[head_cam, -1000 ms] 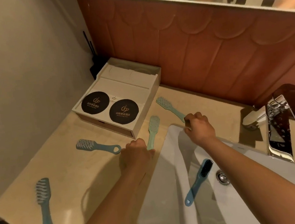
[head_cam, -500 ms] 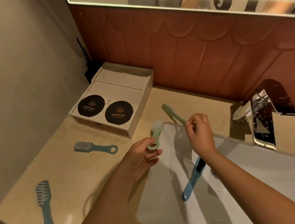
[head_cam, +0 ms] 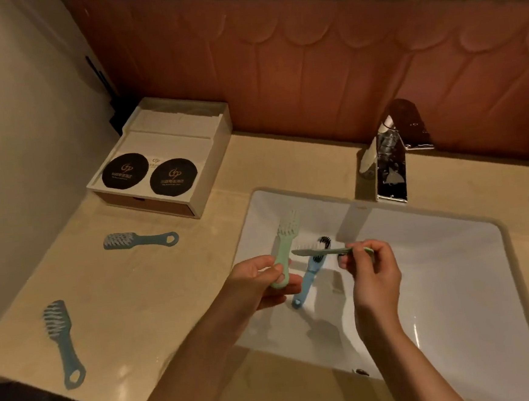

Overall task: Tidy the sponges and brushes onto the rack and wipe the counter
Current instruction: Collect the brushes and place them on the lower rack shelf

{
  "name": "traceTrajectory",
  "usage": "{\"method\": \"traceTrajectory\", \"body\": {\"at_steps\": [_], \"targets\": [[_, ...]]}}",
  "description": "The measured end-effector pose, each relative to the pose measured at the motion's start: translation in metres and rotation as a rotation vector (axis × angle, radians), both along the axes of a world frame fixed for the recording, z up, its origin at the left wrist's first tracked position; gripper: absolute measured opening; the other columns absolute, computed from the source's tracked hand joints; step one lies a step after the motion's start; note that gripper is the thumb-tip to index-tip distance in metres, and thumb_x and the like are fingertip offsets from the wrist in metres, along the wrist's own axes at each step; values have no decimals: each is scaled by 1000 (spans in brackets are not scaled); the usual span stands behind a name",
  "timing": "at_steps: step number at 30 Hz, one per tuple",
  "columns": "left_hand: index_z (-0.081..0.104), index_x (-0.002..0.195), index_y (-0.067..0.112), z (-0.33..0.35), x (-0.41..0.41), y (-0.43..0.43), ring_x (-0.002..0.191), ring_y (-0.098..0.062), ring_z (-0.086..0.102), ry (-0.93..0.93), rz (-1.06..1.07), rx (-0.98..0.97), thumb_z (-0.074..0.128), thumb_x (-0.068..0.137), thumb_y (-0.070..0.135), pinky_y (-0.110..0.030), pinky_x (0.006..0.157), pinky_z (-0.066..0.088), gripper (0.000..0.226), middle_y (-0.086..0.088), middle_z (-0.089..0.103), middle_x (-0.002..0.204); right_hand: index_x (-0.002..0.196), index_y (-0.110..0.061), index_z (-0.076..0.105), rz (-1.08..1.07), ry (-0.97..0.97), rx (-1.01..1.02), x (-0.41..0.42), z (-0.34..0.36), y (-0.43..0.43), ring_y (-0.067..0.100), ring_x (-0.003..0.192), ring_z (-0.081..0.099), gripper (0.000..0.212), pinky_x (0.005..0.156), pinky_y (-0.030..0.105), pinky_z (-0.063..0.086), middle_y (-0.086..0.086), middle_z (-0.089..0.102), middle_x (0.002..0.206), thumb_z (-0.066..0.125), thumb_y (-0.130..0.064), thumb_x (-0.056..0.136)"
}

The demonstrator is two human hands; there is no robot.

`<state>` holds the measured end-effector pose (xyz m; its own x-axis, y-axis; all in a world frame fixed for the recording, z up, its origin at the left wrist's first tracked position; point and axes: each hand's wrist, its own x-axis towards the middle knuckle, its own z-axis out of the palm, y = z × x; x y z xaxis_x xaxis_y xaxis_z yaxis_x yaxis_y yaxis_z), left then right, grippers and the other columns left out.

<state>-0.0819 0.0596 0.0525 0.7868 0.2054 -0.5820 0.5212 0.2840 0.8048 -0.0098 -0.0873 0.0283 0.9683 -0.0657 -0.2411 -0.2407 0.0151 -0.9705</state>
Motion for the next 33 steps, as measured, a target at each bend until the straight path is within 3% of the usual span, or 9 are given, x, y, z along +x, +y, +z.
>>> {"method": "traceTrajectory", "body": {"at_steps": [2,6,12,15,20,25,29,33], "targets": [[59,113,11,-2,-5,-14,86,-15,71,15,-21,-15,45,96,13,-20,66,53,22,-8,75,94,76,-20,54,-32,20,24,-9,0,-18,19,71,53,24,76,35,48,2,59,76,45,-9,95],[58,108,3,-6,-7,-49,89,-17,71,18,-72,-58,41,95,3,-24,74,56,21,-11,73,99,74,-16,51,-106,57,85,-18,7,-65,17,65,47,25,72,33,42,-1,53,68,41,-5,94],[57,99,6,-7,7,-108,64,-10,56,78,-127,-3,34,95,-3,-18,54,49,25,-7,61,82,91,-21,56,-66,41,117,-19,9,-143,14,62,47,25,72,28,43,-5,54,68,42,-1,95],[58,98,7,-5,15,-137,61,-11,50,100,-83,5,35,97,8,-18,47,43,23,-6,58,81,98,-27,57,-18,35,106,-17,9,-179,10,61,50,34,63,15,48,-1,60,82,40,2,95],[59,107,13,-1,30,-185,61,-8,50,79,-49,-50,42,98,29,-17,45,40,25,-2,64,89,107,-29,56,54,52,108,-16,16,-237,6,57,52,43,58,13,47,1,65,93,37,7,95],[60,103,10,5,45,-227,59,-9,45,72,-65,-137,53,93,27,-17,40,34,21,0,62,82,109,-37,57,154,80,-13,-16,18,-280,8,67,55,43,67,17,48,-5,70,97,40,0,96],[57,89,11,4,52,-256,55,-10,44,79,-77,-86,61,88,25,-18,39,26,14,1,57,71,111,-33,58,171,96,40,-14,23,-310,14,73,55,41,70,22,48,-1,69,96,40,1,96],[56,81,13,1,57,-285,52,-9,41,64,-88,-24,63,87,23,-18,40,28,13,-1,51,64,103,-27,60,216,26,-44,-8,26,-338,14,86,60,36,69,15,49,0,68,93,44,3,94]]}}
